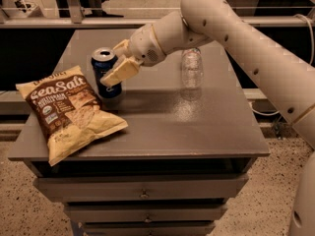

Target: Move pepsi can near brown chip bag

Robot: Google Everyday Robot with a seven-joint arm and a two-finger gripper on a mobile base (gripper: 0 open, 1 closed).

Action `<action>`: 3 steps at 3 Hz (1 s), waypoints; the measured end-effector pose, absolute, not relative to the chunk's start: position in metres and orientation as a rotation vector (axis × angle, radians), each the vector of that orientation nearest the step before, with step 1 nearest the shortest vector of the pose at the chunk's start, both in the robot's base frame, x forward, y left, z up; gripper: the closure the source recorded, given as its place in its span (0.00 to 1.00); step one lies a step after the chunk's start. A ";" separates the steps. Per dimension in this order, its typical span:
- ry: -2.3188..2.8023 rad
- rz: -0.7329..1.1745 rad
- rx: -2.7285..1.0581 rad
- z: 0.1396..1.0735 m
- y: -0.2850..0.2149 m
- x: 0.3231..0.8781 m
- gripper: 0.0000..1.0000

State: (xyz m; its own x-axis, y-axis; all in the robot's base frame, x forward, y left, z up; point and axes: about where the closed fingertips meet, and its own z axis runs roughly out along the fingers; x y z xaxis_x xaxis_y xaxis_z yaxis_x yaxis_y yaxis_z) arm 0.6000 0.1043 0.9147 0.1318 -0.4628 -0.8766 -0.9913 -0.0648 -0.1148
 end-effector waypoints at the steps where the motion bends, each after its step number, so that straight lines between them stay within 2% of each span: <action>1: 1.412 0.889 -1.686 0.903 0.118 0.590 0.77; 3: 1.399 0.888 -1.725 0.893 0.127 0.589 0.31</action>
Offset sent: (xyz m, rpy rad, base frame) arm -0.0136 0.0223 -0.0274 -0.0337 -0.0046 0.0739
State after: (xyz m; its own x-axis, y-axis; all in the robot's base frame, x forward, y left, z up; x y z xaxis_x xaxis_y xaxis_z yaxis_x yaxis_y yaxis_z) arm 0.5895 0.1268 0.8928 0.1689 -0.4776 -0.8622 -0.9835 -0.1391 -0.1156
